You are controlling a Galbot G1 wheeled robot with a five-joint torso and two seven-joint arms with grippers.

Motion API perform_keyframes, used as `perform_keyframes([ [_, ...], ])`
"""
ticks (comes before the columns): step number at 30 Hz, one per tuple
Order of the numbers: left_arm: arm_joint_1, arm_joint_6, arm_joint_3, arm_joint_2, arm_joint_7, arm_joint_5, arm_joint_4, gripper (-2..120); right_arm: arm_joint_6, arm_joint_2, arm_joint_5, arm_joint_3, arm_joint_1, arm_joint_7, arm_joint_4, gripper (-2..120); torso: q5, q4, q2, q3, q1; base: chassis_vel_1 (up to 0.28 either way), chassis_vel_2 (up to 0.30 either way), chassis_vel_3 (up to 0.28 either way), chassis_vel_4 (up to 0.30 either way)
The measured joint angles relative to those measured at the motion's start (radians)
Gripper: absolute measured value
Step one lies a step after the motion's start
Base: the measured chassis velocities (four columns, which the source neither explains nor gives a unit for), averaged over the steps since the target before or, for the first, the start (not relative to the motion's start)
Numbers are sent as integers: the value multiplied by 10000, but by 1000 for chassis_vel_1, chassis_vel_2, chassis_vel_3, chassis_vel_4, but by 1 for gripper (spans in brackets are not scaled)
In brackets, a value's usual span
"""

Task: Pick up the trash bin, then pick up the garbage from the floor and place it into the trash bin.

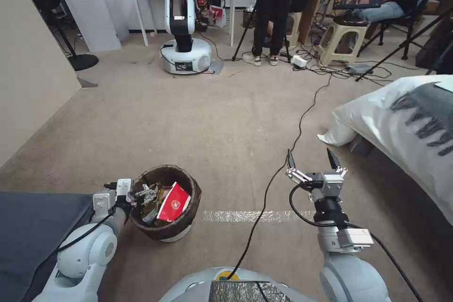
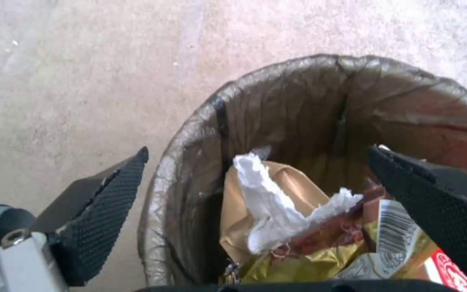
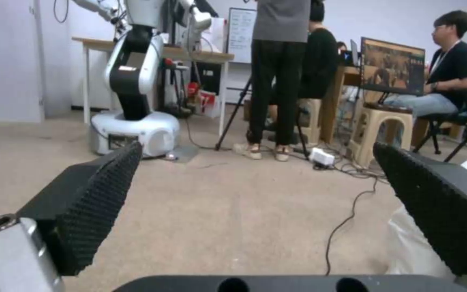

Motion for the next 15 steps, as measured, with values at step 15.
perform_keyframes([
  [15,419,-1128,-209,-49,-216,23,-1022,100,-12,-50,20,-20,12,-6,0,100,0,0,0,0,0,0,0,0,0],
])
